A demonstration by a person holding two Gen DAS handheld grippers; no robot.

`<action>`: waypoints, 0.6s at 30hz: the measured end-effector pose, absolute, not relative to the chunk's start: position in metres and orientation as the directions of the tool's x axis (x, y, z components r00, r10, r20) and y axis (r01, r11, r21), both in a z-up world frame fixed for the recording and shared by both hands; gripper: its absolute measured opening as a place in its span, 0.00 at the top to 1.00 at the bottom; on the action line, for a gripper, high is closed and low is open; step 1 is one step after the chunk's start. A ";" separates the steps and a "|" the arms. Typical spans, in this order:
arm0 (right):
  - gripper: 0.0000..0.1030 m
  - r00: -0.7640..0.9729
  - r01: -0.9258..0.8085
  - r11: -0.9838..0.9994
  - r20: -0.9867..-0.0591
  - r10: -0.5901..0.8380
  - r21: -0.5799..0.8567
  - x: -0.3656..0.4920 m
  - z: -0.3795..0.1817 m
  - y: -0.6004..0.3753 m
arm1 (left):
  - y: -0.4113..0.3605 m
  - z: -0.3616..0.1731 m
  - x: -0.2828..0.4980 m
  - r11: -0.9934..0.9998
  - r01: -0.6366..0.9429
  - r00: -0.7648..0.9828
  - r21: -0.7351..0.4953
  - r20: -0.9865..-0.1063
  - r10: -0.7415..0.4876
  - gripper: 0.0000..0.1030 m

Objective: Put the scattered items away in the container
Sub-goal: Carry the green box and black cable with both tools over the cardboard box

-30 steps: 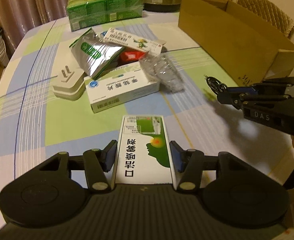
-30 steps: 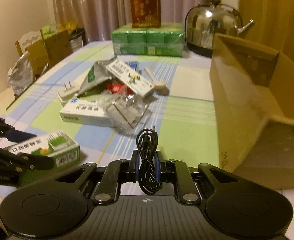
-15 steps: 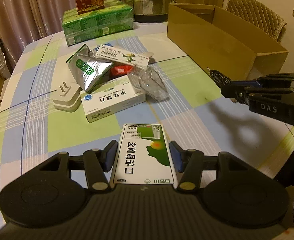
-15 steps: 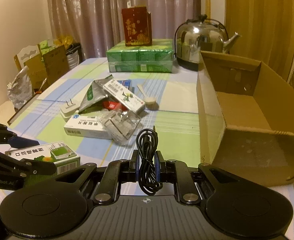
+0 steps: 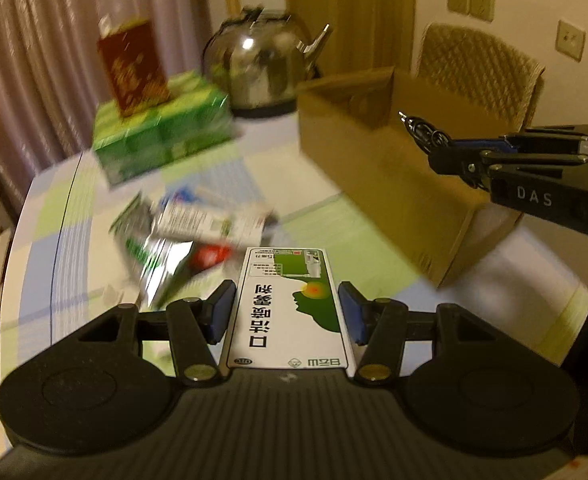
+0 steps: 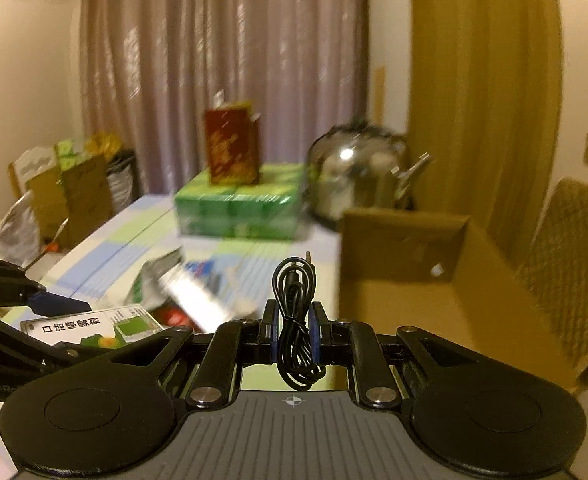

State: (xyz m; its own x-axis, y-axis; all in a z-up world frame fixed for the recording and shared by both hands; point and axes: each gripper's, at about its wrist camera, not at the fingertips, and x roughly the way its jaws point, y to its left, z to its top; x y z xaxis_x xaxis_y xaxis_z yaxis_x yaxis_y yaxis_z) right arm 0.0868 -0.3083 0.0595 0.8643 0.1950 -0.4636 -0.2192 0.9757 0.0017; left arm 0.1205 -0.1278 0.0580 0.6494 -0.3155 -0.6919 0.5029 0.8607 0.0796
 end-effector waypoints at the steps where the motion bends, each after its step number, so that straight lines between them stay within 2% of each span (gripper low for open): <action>1: 0.89 0.872 -0.206 0.979 -0.454 0.182 -0.002 0.089 0.064 -0.315 | -0.135 0.063 0.124 0.856 0.511 0.654 0.078 -0.682 -0.328 0.51; 9: 0.89 0.898 -0.088 0.996 -0.436 0.066 -0.029 0.103 0.077 -0.378 | -0.206 0.093 0.147 0.806 0.592 0.643 0.025 -0.617 -0.454 0.51; 18: 0.89 0.883 -0.016 1.000 -0.468 0.012 -0.005 0.115 0.062 -0.432 | -0.264 0.083 0.172 0.764 0.644 0.579 -0.043 -0.625 -0.523 0.51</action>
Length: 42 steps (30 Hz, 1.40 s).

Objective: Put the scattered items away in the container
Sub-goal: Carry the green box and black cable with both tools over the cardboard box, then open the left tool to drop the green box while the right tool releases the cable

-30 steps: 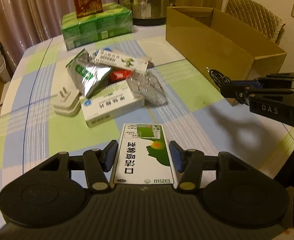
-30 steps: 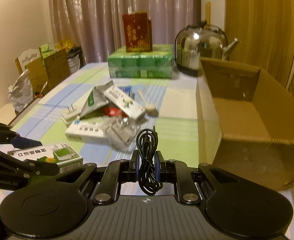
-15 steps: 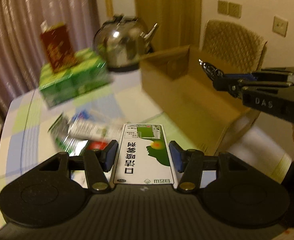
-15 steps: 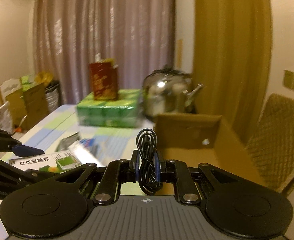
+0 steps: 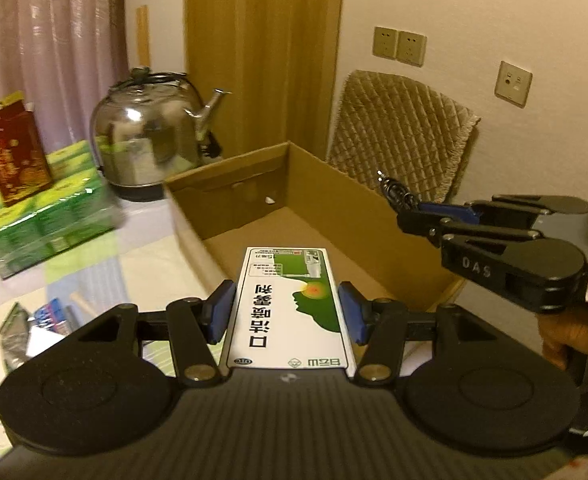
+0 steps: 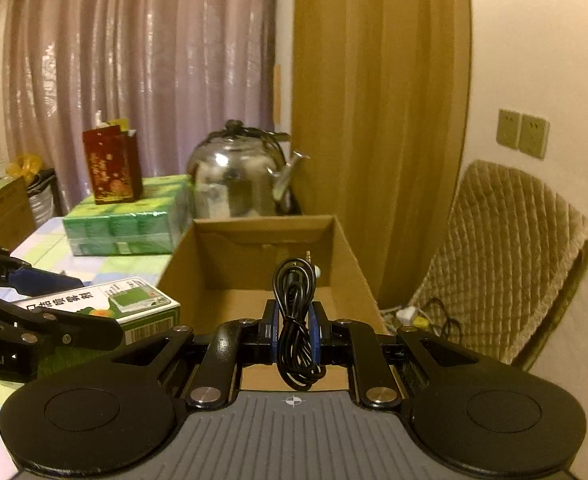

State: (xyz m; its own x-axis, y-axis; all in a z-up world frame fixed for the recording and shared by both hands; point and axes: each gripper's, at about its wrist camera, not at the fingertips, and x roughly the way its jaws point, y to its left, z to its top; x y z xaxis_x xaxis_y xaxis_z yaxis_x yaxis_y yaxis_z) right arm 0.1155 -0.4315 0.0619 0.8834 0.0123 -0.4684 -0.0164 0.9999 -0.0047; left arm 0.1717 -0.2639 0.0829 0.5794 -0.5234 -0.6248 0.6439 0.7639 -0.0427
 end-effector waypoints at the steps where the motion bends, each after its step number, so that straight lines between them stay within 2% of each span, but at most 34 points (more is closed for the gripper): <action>1: 0.89 0.881 -0.011 1.000 -0.472 0.010 0.001 0.115 0.060 -0.436 | -0.269 0.081 0.174 0.761 0.647 0.573 -0.050 -0.626 -0.528 0.51; 16: 0.89 0.854 0.002 0.999 -0.519 0.023 0.046 0.135 0.034 -0.459 | -0.306 0.055 0.204 0.752 0.652 0.531 -0.101 -0.647 -0.547 0.51; 25: 0.89 0.847 -0.005 0.999 -0.530 0.033 0.053 0.136 0.029 -0.458 | -0.286 0.061 0.204 0.770 0.633 0.560 -0.082 -0.639 -0.528 0.51; 28: 0.89 0.845 -0.015 0.998 -0.533 0.042 0.056 0.136 0.029 -0.453 | -0.280 0.062 0.203 0.777 0.624 0.568 -0.081 -0.636 -0.523 0.46; 42: 0.88 0.839 -0.042 0.997 -0.539 0.067 0.057 0.138 0.032 -0.441 | -0.263 0.063 0.198 0.791 0.605 0.577 -0.092 -0.633 -0.516 0.45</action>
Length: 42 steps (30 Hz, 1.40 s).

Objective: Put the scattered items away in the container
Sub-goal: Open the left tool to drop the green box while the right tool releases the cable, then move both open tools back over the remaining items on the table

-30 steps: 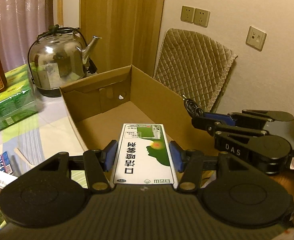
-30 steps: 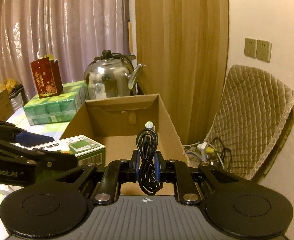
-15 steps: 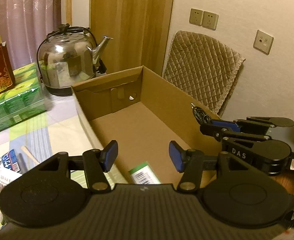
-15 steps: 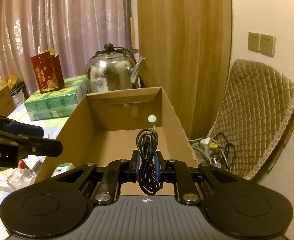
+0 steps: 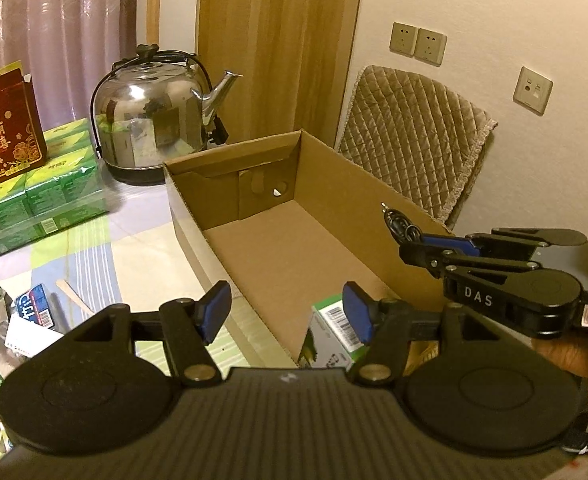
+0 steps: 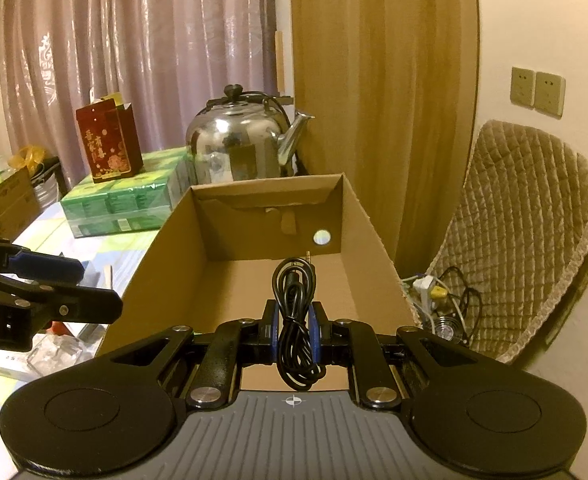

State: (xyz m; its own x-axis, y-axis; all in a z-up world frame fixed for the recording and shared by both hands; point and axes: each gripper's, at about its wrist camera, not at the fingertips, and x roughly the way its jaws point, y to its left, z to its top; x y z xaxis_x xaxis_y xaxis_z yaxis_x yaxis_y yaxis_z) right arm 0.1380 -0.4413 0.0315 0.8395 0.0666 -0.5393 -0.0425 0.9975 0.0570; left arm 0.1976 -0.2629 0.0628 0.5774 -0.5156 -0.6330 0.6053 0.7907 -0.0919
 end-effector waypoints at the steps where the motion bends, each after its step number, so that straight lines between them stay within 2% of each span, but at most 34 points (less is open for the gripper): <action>1: 0.88 0.838 -0.046 0.997 -0.540 0.072 0.061 0.139 0.031 -0.441 | -0.262 0.063 0.198 0.792 0.604 0.578 -0.093 -0.632 -0.516 0.45; 14: 0.87 0.848 -0.029 0.997 -0.527 0.060 0.066 0.132 0.036 -0.442 | -0.245 0.060 0.192 0.806 0.584 0.586 -0.098 -0.636 -0.502 0.41; 19: 0.83 0.849 -0.026 0.997 -0.525 0.057 0.066 0.122 0.041 -0.440 | -0.231 0.061 0.183 0.814 0.571 0.592 -0.103 -0.635 -0.496 0.39; 22: 0.73 0.851 -0.026 0.997 -0.522 0.057 0.066 0.114 0.045 -0.436 | -0.219 0.062 0.176 0.821 0.563 0.598 -0.100 -0.636 -0.488 0.37; 24: 0.62 0.854 -0.029 0.997 -0.518 0.060 0.068 0.108 0.048 -0.432 | -0.209 0.061 0.170 0.828 0.551 0.604 -0.103 -0.636 -0.481 0.36; 28: 0.54 0.859 -0.042 0.997 -0.506 0.070 0.066 0.095 0.055 -0.420 | -0.189 0.059 0.159 0.846 0.521 0.614 -0.109 -0.641 -0.461 0.33; 30: 0.40 0.864 -0.051 0.996 -0.498 0.079 0.070 0.087 0.058 -0.413 | -0.176 0.057 0.151 0.857 0.504 0.621 -0.111 -0.643 -0.449 0.28; 33: 0.25 0.870 -0.072 0.995 -0.482 0.099 0.074 0.077 0.062 -0.398 | -0.154 0.053 0.137 0.877 0.468 0.636 -0.109 -0.648 -0.420 0.23; 36: 0.15 0.871 -0.106 0.991 -0.473 0.130 0.078 0.068 0.064 -0.379 | -0.127 0.049 0.125 0.896 0.427 0.640 -0.123 -0.658 -0.396 0.20; 42: 0.05 0.863 -0.192 0.978 -0.461 0.207 0.079 0.055 0.066 -0.337 | -0.075 0.044 0.100 0.929 0.354 0.667 -0.105 -0.669 -0.329 0.07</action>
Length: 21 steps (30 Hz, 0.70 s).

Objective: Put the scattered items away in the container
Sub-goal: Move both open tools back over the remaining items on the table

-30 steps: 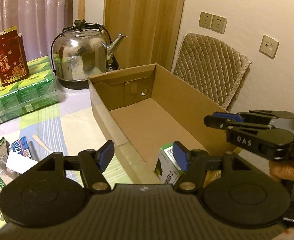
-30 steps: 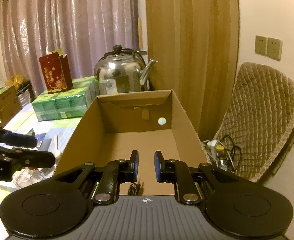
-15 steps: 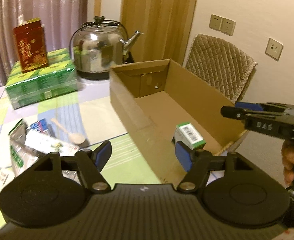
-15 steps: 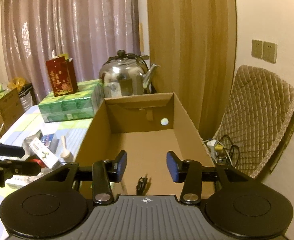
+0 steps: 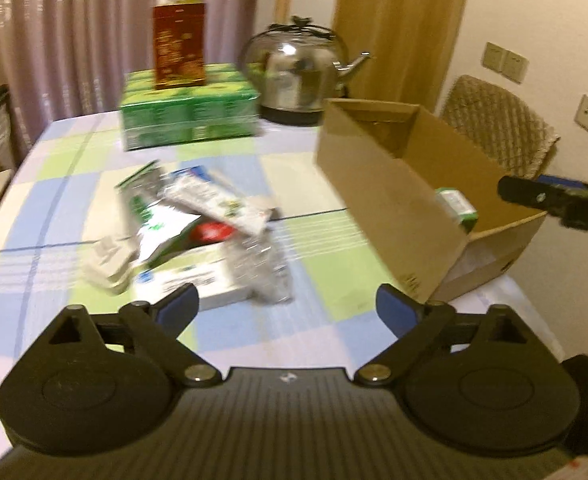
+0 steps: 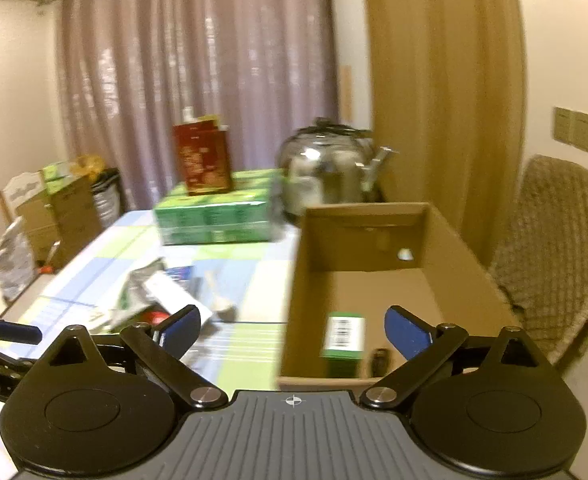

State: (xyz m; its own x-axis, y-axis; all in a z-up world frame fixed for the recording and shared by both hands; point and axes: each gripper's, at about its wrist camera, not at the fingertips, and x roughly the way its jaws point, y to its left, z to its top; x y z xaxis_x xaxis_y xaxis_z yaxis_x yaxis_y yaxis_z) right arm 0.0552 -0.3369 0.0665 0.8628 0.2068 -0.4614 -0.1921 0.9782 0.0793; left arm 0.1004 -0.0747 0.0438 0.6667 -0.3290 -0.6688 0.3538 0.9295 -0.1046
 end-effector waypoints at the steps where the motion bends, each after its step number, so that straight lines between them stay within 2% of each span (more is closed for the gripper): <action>1: 0.05 0.861 -0.207 0.975 -0.460 0.218 0.076 0.054 0.067 -0.330 | -0.066 0.042 0.097 0.935 0.342 0.669 -0.094 -0.675 -0.313 0.06; 3: 0.02 0.854 -0.237 0.969 -0.461 0.240 0.067 0.051 0.067 -0.316 | -0.052 0.037 0.091 0.942 0.326 0.668 -0.076 -0.687 -0.287 0.03; 10: 0.02 0.810 -0.344 0.937 -0.488 0.325 0.054 0.047 0.062 -0.271 | -0.007 0.019 0.077 0.963 0.269 0.665 -0.008 -0.721 -0.192 0.01; 21: 0.02 0.705 -0.388 0.909 -0.585 0.400 0.153 0.078 0.027 -0.227 | 0.020 0.007 0.085 0.970 0.242 0.672 0.018 -0.725 -0.154 0.01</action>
State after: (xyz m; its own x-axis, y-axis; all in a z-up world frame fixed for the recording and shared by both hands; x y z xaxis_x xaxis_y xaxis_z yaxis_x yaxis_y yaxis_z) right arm 0.0782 -0.2275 0.0267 0.7054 0.4000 -0.5851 -0.3884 0.9087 0.1531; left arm 0.0853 0.0201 0.0067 0.6716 -0.1541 -0.7247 0.2424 0.9700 0.0184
